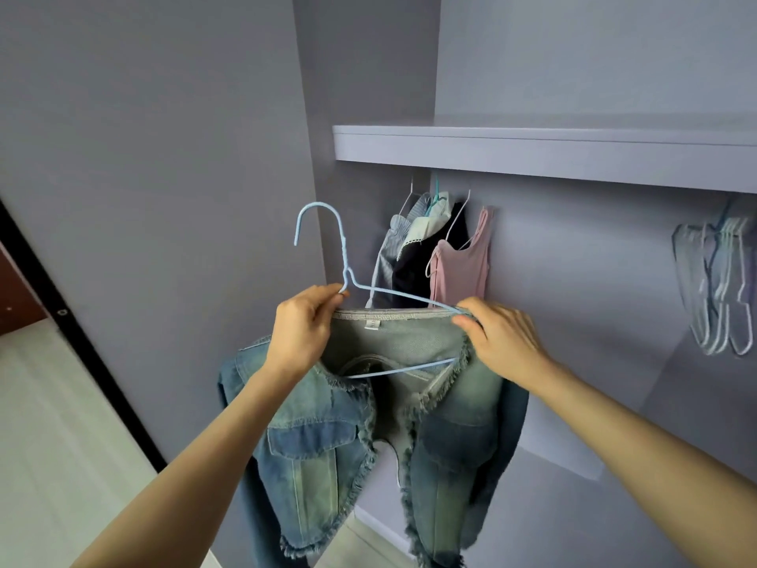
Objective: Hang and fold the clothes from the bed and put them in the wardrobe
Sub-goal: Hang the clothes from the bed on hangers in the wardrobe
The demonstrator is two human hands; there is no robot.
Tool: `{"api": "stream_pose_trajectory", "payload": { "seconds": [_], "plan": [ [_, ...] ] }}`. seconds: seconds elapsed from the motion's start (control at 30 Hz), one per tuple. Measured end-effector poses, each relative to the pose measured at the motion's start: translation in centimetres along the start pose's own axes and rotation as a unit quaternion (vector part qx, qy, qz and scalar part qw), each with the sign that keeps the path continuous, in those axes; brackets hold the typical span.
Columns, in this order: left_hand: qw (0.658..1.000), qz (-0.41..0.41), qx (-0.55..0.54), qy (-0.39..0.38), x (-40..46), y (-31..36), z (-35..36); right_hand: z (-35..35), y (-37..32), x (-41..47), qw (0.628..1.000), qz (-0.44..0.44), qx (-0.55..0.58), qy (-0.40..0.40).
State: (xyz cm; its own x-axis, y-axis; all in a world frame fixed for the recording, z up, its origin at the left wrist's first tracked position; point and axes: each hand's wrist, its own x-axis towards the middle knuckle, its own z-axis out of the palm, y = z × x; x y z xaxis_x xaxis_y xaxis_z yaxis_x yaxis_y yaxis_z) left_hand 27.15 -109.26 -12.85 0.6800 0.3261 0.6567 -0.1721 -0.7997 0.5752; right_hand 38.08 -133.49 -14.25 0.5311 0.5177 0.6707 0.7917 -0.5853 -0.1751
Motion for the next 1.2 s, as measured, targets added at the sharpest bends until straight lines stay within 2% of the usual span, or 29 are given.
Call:
{"api": "stream_pose_trajectory", "payload": {
  "seconds": [0.07, 0.2, 0.4, 0.47, 0.53, 0.6, 0.67, 0.77, 0.83, 1.07, 1.2],
  "plan": [
    [0.999, 0.005, 0.030, -0.021, -0.3, -0.6, -0.1, 0.3, -0.1, 0.2, 0.999, 0.027, -0.001, 0.036],
    [0.992, -0.010, 0.089, -0.084, -1.7, -3.0, -0.3, 0.8, -0.3, 0.1, 0.998, 0.056, -0.002, 0.042],
    [0.991, -0.038, 0.061, -0.116, -3.2, -4.4, -1.0, 0.8, -0.6, -0.1, 0.997, 0.066, -0.005, 0.050],
    [0.993, -0.066, 0.042, -0.087, -3.0, -4.2, -1.1, 0.6, -0.5, -0.2, 0.998, 0.066, -0.012, 0.017],
    [0.995, -0.080, 0.021, -0.057, -2.3, -3.6, -1.1, -0.3, -0.6, 0.1, 0.994, 0.084, 0.003, -0.063],
    [0.996, -0.072, 0.008, -0.060, -1.7, -2.5, -0.8, -1.0, -1.0, 0.6, 0.984, 0.076, 0.046, -0.152],
    [0.996, -0.043, -0.002, -0.074, -1.6, -1.1, -0.1, -1.1, -2.2, 1.6, 0.974, 0.053, 0.111, -0.192],
    [0.995, 0.011, -0.005, -0.096, -1.7, 0.7, 1.3, -0.4, -4.9, 3.0, 0.929, 0.103, 0.301, -0.188],
    [0.994, 0.029, -0.004, -0.107, -1.8, 1.1, 1.7, -0.3, -5.7, 3.5, 0.909, 0.134, 0.362, -0.157],
    [0.993, 0.016, 0.047, -0.105, -1.8, -0.7, -0.3, -0.5, -5.1, 3.8, 0.927, 0.118, 0.336, -0.119],
    [0.989, -0.013, 0.084, -0.123, -2.1, -2.0, -1.4, -0.5, -4.5, 4.0, 0.917, 0.128, 0.359, -0.118]
  ]
}}
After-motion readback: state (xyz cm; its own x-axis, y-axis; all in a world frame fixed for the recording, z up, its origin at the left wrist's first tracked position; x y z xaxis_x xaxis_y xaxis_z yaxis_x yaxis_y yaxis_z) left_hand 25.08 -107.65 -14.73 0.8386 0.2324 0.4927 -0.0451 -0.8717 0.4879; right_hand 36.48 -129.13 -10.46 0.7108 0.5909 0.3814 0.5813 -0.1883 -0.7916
